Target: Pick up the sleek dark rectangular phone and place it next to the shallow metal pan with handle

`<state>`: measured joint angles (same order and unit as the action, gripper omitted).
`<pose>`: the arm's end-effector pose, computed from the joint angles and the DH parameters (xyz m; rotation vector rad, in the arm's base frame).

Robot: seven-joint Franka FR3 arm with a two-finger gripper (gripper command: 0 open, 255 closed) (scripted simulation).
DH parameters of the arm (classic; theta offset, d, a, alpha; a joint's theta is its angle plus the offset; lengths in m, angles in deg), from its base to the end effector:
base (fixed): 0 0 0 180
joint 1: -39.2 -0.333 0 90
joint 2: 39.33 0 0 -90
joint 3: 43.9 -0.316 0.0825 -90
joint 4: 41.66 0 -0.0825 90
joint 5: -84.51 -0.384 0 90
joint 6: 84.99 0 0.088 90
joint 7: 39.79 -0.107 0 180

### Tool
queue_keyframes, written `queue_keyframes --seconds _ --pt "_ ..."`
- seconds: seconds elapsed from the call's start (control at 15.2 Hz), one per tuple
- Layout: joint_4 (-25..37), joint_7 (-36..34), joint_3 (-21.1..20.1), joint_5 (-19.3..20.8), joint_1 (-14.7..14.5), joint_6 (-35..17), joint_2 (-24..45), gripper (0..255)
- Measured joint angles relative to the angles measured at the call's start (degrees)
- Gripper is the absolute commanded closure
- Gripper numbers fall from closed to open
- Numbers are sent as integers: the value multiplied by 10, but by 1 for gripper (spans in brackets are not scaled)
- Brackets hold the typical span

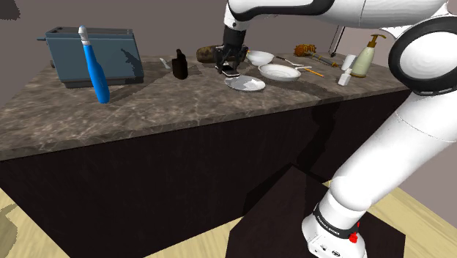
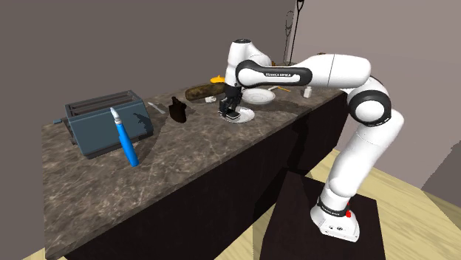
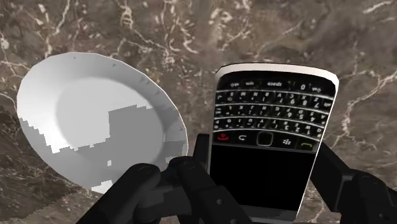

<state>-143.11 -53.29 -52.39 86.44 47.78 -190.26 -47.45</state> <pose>0.5339 0.0019 0.6303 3.0739 -0.3566 0.3288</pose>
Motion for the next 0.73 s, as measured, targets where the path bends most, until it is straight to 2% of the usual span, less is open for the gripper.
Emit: queue_keyframes --seconds 0.53,0.73 --pt "-35 115 68 -15 44 -9 -30 255" --pt "-29 157 94 -20 59 -5 -28 255"
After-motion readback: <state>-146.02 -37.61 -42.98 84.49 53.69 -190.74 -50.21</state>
